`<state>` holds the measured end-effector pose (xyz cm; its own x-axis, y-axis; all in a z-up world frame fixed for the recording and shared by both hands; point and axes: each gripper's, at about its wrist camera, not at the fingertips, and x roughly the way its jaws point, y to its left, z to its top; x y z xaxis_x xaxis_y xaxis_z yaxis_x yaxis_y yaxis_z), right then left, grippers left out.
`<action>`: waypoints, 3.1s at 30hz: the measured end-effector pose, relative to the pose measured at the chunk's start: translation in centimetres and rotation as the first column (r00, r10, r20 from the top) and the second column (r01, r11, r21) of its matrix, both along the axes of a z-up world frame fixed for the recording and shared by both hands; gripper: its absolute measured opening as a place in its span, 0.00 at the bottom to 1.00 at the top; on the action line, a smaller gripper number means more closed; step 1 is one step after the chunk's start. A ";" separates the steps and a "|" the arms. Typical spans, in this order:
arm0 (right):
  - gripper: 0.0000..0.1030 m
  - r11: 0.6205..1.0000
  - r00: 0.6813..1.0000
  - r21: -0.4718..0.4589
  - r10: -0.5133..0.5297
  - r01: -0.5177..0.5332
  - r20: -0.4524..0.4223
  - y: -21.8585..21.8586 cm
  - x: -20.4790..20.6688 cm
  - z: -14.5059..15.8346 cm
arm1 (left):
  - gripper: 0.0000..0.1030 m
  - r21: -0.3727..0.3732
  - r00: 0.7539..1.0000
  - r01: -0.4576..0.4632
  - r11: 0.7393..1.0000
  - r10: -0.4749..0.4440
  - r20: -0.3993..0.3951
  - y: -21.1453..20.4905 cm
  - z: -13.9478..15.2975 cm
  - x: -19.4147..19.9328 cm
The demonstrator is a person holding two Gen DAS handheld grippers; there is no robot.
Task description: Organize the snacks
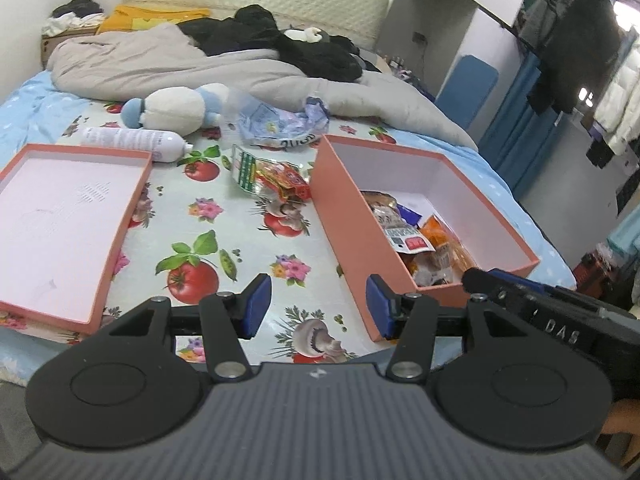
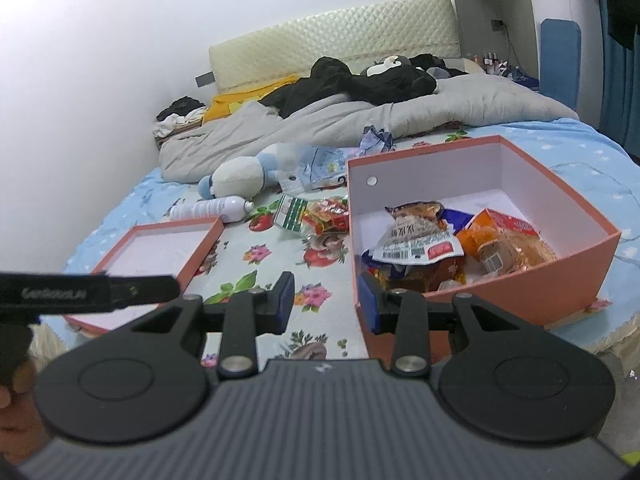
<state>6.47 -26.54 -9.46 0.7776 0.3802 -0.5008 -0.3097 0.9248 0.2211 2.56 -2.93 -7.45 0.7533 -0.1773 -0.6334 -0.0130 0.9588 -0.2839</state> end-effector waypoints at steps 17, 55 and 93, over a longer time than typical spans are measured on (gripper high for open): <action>0.38 1.000 0.999 -0.017 -0.013 0.013 -0.038 1.7 4.1 -1.0 | 0.56 -0.012 0.998 -0.032 0.999 0.031 -0.053 3.4 -1.9 5.7; 0.65 0.956 0.996 -0.292 0.022 0.004 0.085 18.4 21.4 -13.3 | 0.66 -0.291 0.989 0.008 0.957 -0.050 -0.138 15.8 -16.5 34.3; 0.23 0.856 0.982 -0.498 0.187 -0.142 0.040 18.0 13.2 -14.2 | 0.06 -0.326 0.992 0.019 0.945 -0.059 -0.114 13.7 -16.8 32.1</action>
<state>19.72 -8.54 -23.69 0.7727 0.2286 -0.5922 -0.4638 0.8402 -0.2808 34.67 10.82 -24.28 0.6634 -0.4157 -0.6221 -0.0309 0.8155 -0.5779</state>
